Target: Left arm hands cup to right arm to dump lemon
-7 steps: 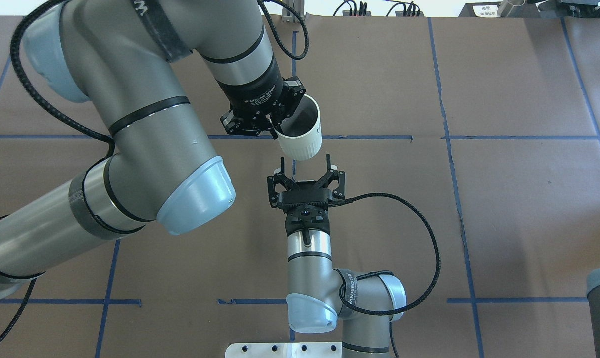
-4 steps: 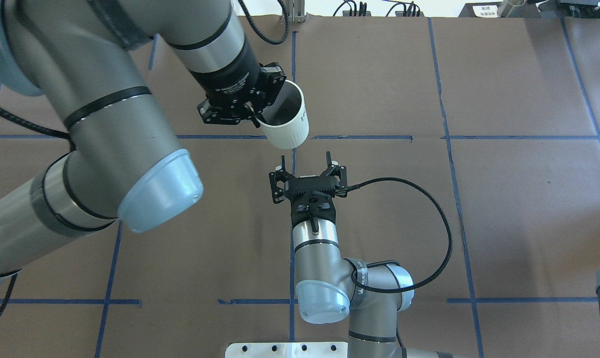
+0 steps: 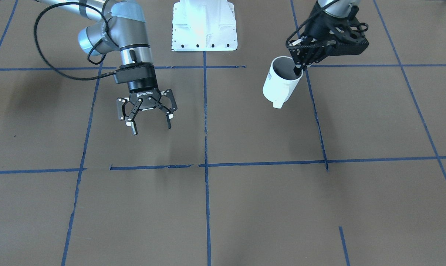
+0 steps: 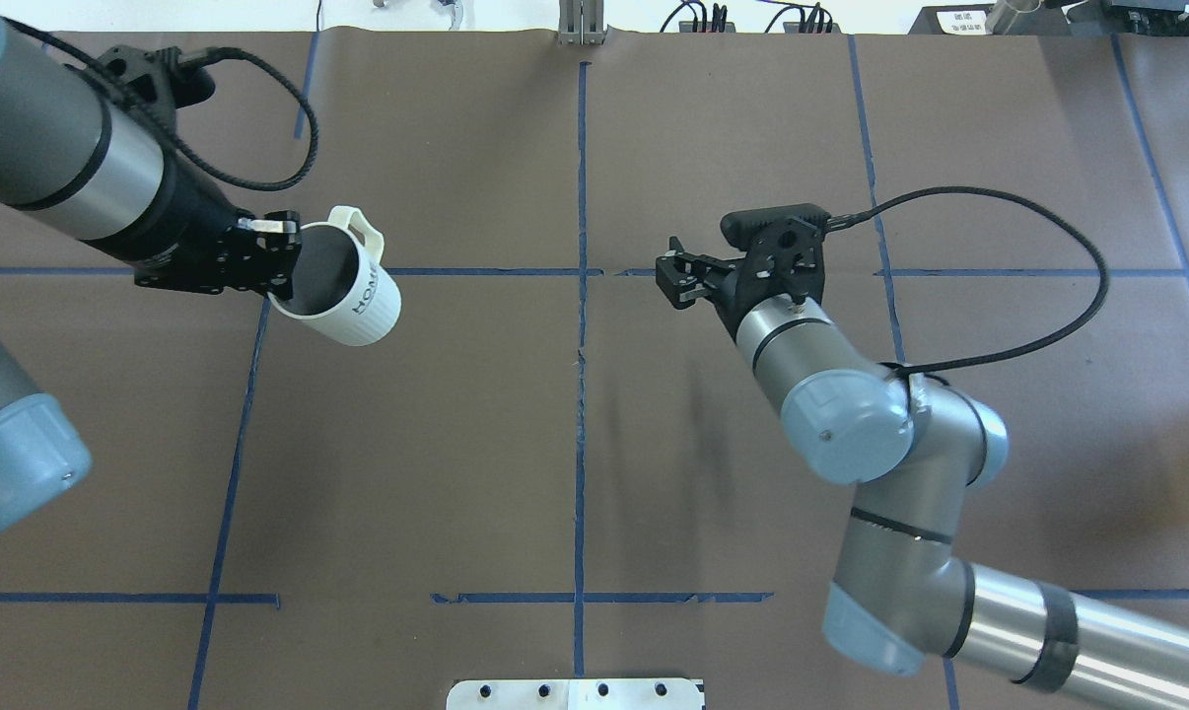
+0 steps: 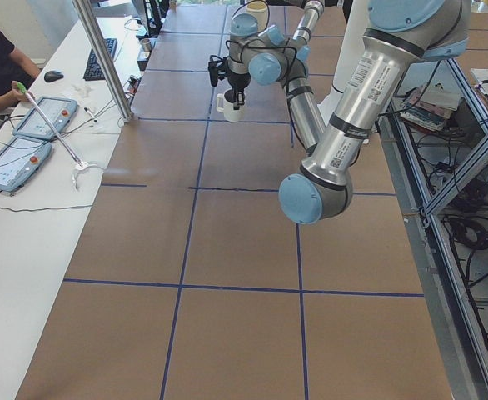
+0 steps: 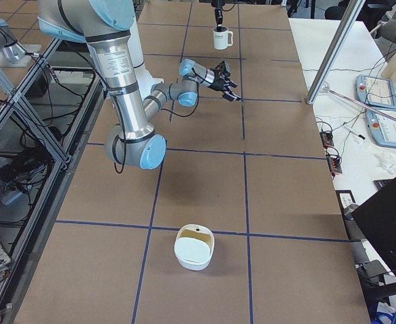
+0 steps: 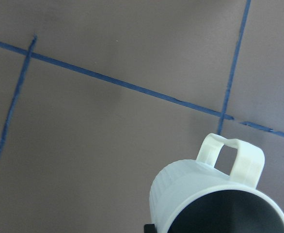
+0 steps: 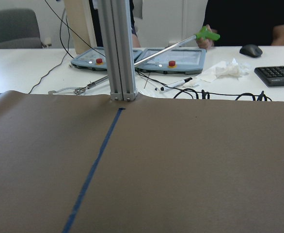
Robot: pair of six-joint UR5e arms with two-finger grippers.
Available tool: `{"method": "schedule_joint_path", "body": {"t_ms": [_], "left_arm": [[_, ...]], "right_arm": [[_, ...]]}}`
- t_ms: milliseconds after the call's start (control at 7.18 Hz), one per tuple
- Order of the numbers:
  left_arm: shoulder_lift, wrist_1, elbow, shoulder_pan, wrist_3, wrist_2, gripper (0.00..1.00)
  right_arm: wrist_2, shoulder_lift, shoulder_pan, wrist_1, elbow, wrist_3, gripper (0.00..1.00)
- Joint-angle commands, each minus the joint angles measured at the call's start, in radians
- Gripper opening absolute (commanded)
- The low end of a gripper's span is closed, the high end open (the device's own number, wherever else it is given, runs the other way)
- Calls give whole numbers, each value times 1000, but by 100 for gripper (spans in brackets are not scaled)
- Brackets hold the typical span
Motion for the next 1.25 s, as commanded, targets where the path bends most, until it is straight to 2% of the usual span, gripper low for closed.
{"method": "schedule_joint_path", "body": {"t_ms": [0, 139, 279, 418, 557, 697, 836, 975, 1114], "left_arm": [[228, -156, 2, -73, 184, -6, 0], [300, -205, 37, -131, 285, -55, 0], [344, -262, 107, -220, 383, -162, 0], [394, -282, 165, -288, 511, -230, 0], [428, -279, 175, -290, 534, -230, 0], [479, -281, 202, -290, 531, -233, 0], [474, -307, 256, -284, 458, -233, 0], [467, -438, 349, -282, 331, -233, 0], [459, -545, 395, -281, 203, -232, 0]], "right_arm": [[524, -151, 309, -29, 105, -79, 100], [755, -186, 472, -55, 107, -199, 100], [909, -217, 598, -132, 107, -284, 100], [1029, -245, 707, -231, 108, -413, 100], [1141, -257, 801, -376, 105, -526, 100], [1207, -259, 862, -507, 108, -666, 100], [1214, -262, 881, -557, 108, -752, 100], [1215, -266, 886, -562, 110, -756, 100], [1215, -282, 887, -563, 108, -756, 100]]}}
